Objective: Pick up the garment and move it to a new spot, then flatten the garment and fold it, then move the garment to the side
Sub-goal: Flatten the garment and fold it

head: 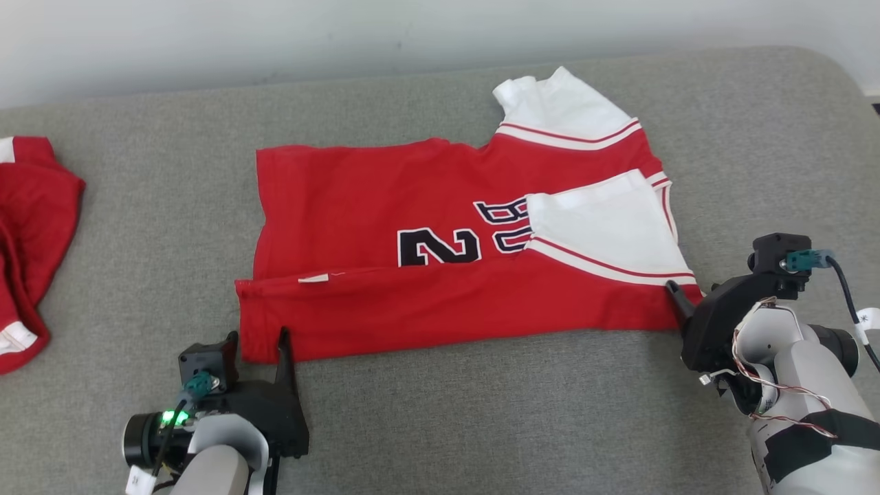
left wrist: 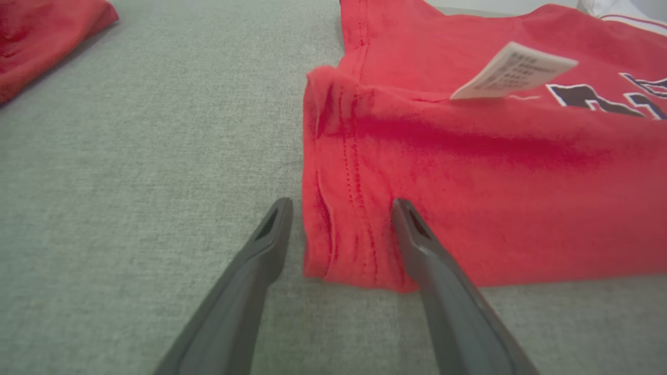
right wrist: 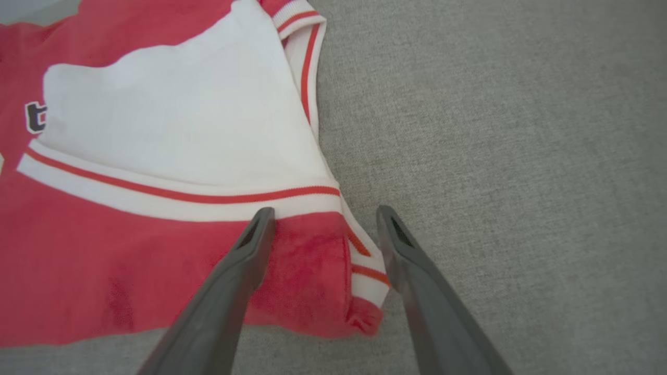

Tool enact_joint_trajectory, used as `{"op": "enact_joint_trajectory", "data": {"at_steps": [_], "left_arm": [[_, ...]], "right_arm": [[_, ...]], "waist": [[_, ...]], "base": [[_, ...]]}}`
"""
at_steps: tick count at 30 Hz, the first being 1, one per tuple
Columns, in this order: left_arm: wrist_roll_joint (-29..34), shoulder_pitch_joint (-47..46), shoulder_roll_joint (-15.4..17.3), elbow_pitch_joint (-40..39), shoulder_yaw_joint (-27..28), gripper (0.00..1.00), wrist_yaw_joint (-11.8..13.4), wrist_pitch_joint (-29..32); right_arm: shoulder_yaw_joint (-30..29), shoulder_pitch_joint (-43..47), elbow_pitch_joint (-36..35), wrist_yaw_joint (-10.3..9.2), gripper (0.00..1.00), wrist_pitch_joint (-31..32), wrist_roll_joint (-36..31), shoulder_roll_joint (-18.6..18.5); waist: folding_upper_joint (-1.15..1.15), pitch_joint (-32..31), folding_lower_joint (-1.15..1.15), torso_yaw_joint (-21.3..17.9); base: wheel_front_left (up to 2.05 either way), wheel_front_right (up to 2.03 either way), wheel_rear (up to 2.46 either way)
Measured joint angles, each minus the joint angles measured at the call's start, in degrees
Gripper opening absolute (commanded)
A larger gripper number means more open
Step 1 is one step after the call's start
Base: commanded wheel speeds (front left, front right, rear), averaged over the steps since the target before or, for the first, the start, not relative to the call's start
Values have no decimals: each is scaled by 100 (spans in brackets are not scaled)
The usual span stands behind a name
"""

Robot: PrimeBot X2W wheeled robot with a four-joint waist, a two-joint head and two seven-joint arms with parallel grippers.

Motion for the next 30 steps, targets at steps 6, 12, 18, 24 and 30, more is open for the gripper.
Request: {"op": "enact_joint_trajectory", "data": {"at_steps": [6,12,18,24,30], "left_arm": [[21,-178,-36,98,-123,100,-4,138],[-108,-252,-85,194,-134,0,-113,246],[-275,-186,-122,238,-107,0,-207,292],[-380,165,-97,88,-102,0,-257,304],[-428,627,-21,-234,-146,0,-256,442]], "right_arm": [[-107,-147,215,0,100,174,-321,-19],[-127,-196,276,0,23,487,-330,-32],[-100,-39,112,13,0,511,-83,-26],[-194,464,-285,15,0,542,104,-111],[-330,1014,-816,15,0,684,238,-168]], "waist": [[-2,223,-1,120],[-3,305,-1,218],[-1,198,0,207],[0,-42,1,177],[0,-294,1,159]], "base": [[0,0,0],[0,0,0],[0,0,0],[0,0,0],[0,0,0]]}}
